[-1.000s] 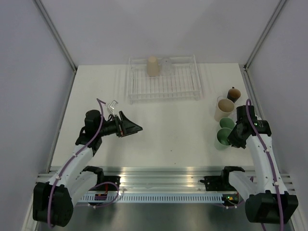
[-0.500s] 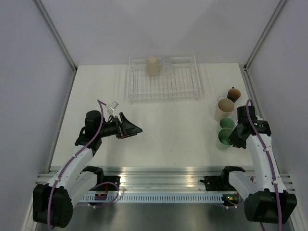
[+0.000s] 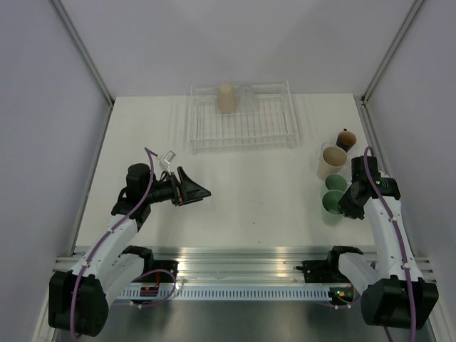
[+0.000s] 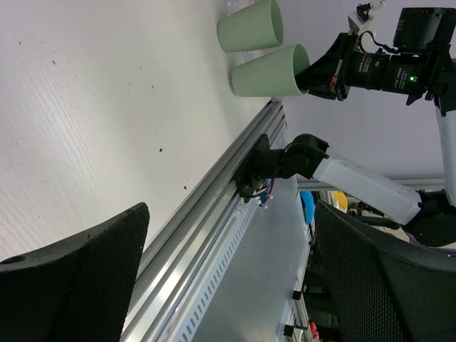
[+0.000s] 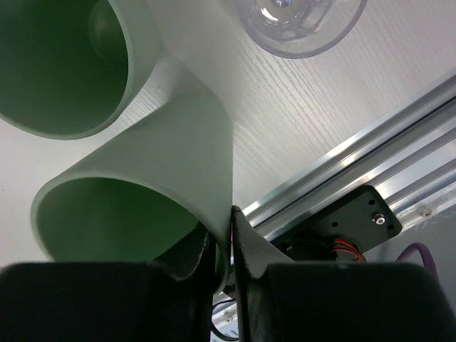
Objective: Unload the cups from the dish rack
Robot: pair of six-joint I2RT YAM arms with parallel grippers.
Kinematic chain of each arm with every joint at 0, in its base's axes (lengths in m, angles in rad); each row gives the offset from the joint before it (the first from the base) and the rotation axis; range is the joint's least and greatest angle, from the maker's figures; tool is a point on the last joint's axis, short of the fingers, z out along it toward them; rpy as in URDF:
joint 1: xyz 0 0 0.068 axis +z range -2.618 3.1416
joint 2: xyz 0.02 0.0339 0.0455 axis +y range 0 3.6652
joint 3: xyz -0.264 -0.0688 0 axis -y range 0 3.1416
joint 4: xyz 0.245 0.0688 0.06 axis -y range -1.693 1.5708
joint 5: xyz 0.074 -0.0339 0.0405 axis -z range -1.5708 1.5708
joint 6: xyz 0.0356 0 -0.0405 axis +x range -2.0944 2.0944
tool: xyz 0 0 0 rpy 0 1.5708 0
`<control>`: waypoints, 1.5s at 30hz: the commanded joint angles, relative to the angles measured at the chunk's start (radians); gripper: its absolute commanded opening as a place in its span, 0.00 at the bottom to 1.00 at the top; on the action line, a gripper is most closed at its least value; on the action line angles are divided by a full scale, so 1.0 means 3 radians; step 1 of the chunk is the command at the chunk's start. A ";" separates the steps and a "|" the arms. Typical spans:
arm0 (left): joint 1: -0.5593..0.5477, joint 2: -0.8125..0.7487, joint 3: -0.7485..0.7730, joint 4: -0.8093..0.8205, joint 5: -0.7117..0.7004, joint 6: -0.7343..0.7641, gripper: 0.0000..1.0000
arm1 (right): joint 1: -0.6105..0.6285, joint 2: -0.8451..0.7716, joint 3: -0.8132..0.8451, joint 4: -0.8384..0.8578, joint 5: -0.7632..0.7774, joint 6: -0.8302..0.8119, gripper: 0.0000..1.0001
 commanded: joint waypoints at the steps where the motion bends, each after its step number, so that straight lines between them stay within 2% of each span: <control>1: -0.0003 0.0014 0.0055 -0.0004 0.0047 0.0126 1.00 | -0.0018 -0.0019 -0.0014 0.0063 -0.0008 -0.0026 0.18; 2: -0.0003 0.0019 0.0055 -0.0004 0.0047 0.0126 1.00 | -0.0018 -0.0019 -0.0014 0.0063 -0.0009 -0.0026 0.25; 5: -0.0003 0.0024 0.0044 0.0001 0.0042 0.0136 1.00 | -0.0018 -0.0025 -0.0014 0.0048 -0.0034 -0.0036 0.34; 10: -0.0003 0.0044 0.0049 -0.0004 0.0042 0.0141 1.00 | -0.0023 -0.0086 0.0017 -0.0003 -0.0029 -0.0041 0.35; 16: -0.0003 0.0029 0.0065 -0.0004 0.0057 0.0131 1.00 | -0.0018 -0.0326 0.0252 -0.0335 0.0063 0.0010 0.36; 20: -0.0008 0.0039 0.0085 -0.0004 0.0067 0.0131 1.00 | -0.0018 -0.0454 0.0823 -0.0626 0.0150 -0.0005 0.36; 24: -0.0008 0.0121 0.0192 -0.0004 0.0062 0.0126 1.00 | -0.0018 -0.0536 0.1499 -0.0638 0.0059 -0.0072 0.37; 26: -0.0003 0.0167 0.0284 -0.0004 0.0042 0.0126 1.00 | -0.0018 -0.0592 0.1627 -0.0323 -0.0390 -0.0128 0.40; 28: -0.0003 0.0248 0.0356 -0.0004 -0.0014 0.0126 1.00 | -0.0018 -0.0623 0.1480 0.0031 -0.0885 -0.0123 0.40; 29: -0.0008 0.0274 0.0397 -0.0009 -0.0030 0.0111 1.00 | -0.0018 -0.0638 0.1166 0.0503 -0.1394 -0.0072 0.40; 31: -0.0008 0.0361 0.0525 -0.0009 -0.0040 0.0096 1.00 | -0.0013 -0.0694 0.0781 0.1108 -0.1949 0.0274 0.37; 32: -0.0008 0.0382 0.0606 -0.0009 -0.0045 0.0075 1.00 | -0.0008 -0.0755 0.0414 0.1790 -0.2255 0.0559 0.37; 34: -0.0003 0.0418 0.0698 -0.0040 -0.0091 0.0065 1.00 | 0.0099 -0.0756 0.0253 0.2341 -0.2269 0.0634 0.38; 36: -0.0008 0.0408 0.0811 -0.0126 -0.0147 0.0055 1.00 | 0.0293 -0.0593 0.0379 0.2400 -0.2014 0.0436 0.45; 37: -0.0008 0.0387 0.0852 -0.0147 -0.0188 0.0060 1.00 | 0.0593 -0.0501 0.0562 0.2365 -0.1912 0.0348 0.48; 39: -0.0013 0.0397 0.0964 -0.0163 -0.0326 0.0044 1.00 | 0.0876 -0.0184 0.0722 0.2354 -0.1794 0.0159 0.52; 40: -0.0013 0.0407 0.1010 -0.0163 -0.0367 0.0044 1.00 | 0.1105 -0.0072 0.0783 0.2395 -0.1793 0.0108 0.53; 45: -0.0028 0.0683 0.1567 -0.0290 -0.0694 0.0162 1.00 | 0.1490 0.0629 0.1080 0.2512 -0.1941 -0.0199 0.55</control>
